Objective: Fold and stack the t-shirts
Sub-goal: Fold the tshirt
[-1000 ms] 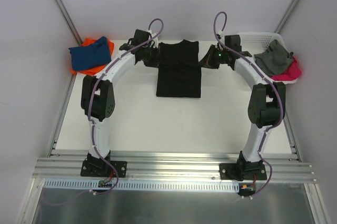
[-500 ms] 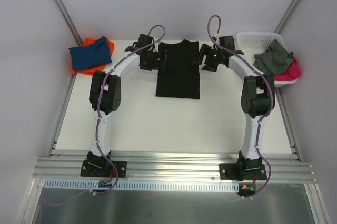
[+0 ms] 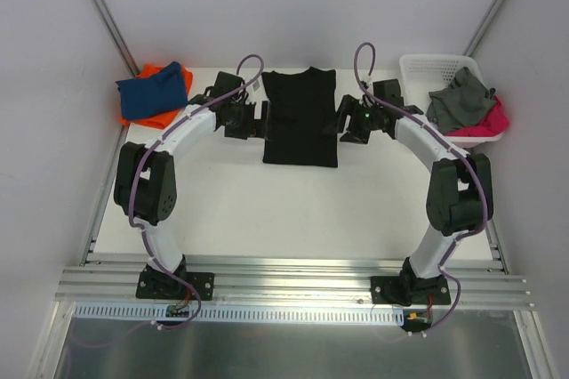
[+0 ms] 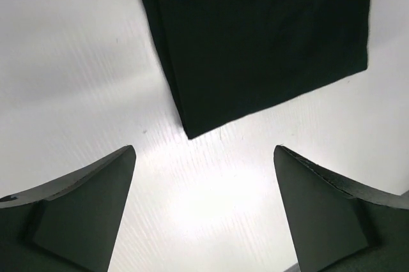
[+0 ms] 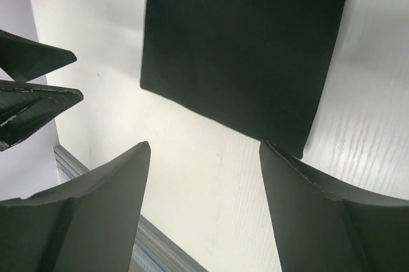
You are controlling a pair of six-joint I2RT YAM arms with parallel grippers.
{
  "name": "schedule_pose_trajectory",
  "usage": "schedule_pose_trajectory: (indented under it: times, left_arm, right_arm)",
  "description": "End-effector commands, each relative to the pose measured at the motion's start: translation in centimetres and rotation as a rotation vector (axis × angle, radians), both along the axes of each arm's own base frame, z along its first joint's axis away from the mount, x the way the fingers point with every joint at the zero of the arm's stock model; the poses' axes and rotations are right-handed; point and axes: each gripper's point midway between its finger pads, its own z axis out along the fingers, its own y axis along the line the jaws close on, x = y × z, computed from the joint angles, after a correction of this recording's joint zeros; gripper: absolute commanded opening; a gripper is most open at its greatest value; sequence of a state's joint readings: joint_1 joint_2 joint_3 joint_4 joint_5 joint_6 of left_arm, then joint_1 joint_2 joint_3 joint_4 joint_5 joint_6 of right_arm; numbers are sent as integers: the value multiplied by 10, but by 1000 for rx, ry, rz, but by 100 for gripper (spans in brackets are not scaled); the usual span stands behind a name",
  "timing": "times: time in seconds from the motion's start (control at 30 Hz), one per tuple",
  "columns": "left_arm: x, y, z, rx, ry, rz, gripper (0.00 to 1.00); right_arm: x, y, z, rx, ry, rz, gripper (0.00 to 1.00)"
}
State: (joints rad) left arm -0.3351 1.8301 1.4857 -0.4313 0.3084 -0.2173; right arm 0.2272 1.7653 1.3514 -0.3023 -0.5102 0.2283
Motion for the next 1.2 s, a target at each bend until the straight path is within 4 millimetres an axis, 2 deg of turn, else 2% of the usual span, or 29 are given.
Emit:
schedule_pose_trajectory:
  times: [0.0,0.2,0.4,0.63,0.87,1.17]
  left_arm:
    - [-23,-7,-16,-28,86,-27,90]
    - [-31,-9,-49,-30,192,-15,87]
    - [-18,-21,-66,-59,239,-28,84]
    - [-1,-30,-83,-80,277,-14,81]
    - [-1,-34,-88,-103,306,-12,78]
    - [-6,-35,-83,-113,308,-12,75]
  right_arm:
    - [-12,1,-11,7,50,-7,72]
    - [-10,1,-40,-19,118,-5,70]
    - [3,1,-54,-38,132,-3,68]
    - [2,3,-76,-46,184,-3,68]
    - [-8,1,-87,-50,225,-3,67]
    - [-17,-3,-87,-65,238,1,66]
